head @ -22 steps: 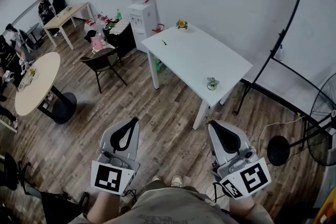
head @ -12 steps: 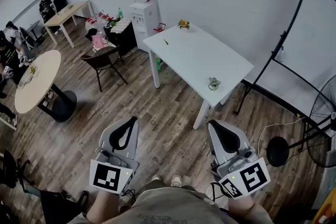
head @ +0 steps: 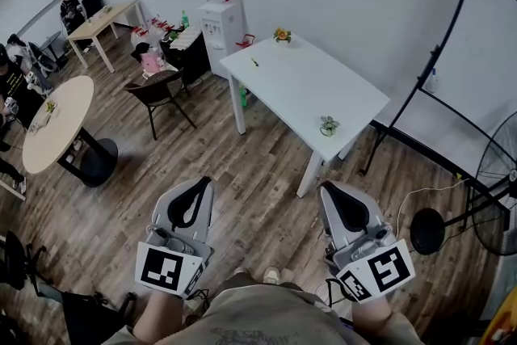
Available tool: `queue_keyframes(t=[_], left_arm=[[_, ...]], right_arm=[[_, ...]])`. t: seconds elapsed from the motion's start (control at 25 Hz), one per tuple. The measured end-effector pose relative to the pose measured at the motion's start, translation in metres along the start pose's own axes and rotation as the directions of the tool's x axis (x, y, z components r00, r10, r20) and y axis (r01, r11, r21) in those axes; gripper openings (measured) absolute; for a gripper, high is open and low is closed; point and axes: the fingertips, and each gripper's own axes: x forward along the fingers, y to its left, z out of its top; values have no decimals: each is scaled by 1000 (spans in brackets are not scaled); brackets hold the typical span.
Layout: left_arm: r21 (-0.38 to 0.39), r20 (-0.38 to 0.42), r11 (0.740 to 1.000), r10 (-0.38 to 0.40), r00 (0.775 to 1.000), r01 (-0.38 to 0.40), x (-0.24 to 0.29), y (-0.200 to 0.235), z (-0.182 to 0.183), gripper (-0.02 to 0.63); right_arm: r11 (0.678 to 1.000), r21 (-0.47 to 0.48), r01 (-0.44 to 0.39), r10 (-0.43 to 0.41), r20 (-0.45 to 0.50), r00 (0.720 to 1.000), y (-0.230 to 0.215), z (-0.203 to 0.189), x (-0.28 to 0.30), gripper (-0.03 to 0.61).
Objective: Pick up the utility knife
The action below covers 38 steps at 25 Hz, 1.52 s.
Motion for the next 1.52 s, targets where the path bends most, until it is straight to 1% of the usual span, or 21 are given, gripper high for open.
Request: queue_keyframes(t=[0.08, 0.12, 0.2, 0.24, 0.32, 0.52, 0.76, 1.04, 1.24, 1.52], left_arm=[[3, 1, 1000, 1, 1000, -1, 0, -2, 1, 1], [7, 4, 1000, 2, 1000, -2, -1, -2, 2, 1], [15, 10, 1000, 4, 1000, -5, -3, -3, 6, 1], [18, 11, 1000, 6, 1000, -6, -5, -3, 7, 1], [20, 8, 1000, 10, 1000, -11, -9, -1, 6, 1], [17, 1, 1000, 26, 1000, -26, -7, 7, -2, 1], [14, -5, 1000, 9, 1000, -9, 11, 16, -9, 1], [5, -12, 1000, -19, 1000, 19, 53, 40, -22, 1], [-9, -42, 1000, -27, 999, 26, 92, 73, -46, 1], [-33, -31, 998, -51, 998, 50, 164, 139, -61, 1]], right_arm=[[999, -1, 32, -32, 8, 999, -6, 1, -3, 28], [999, 3, 43, -43, 16, 999, -8, 3, -4, 45], [998, 16, 60, -61, 35, 998, -13, 8, -8, 137], [997, 20, 69, -70, 40, 997, -15, 10, -9, 154], [997, 24, 78, -79, 40, 996, -16, 10, -10, 167], [998, 0, 63, -63, 21, 998, -16, 6, -5, 172], [998, -4, 67, -67, -1, 998, -25, -2, 13, 175], [997, -4, 73, -73, -38, 997, -42, -16, 54, 176], [997, 10, 80, -79, -55, 995, -62, -31, 100, 176], [996, 3, 89, -89, -90, 992, -89, -41, 190, 178]])
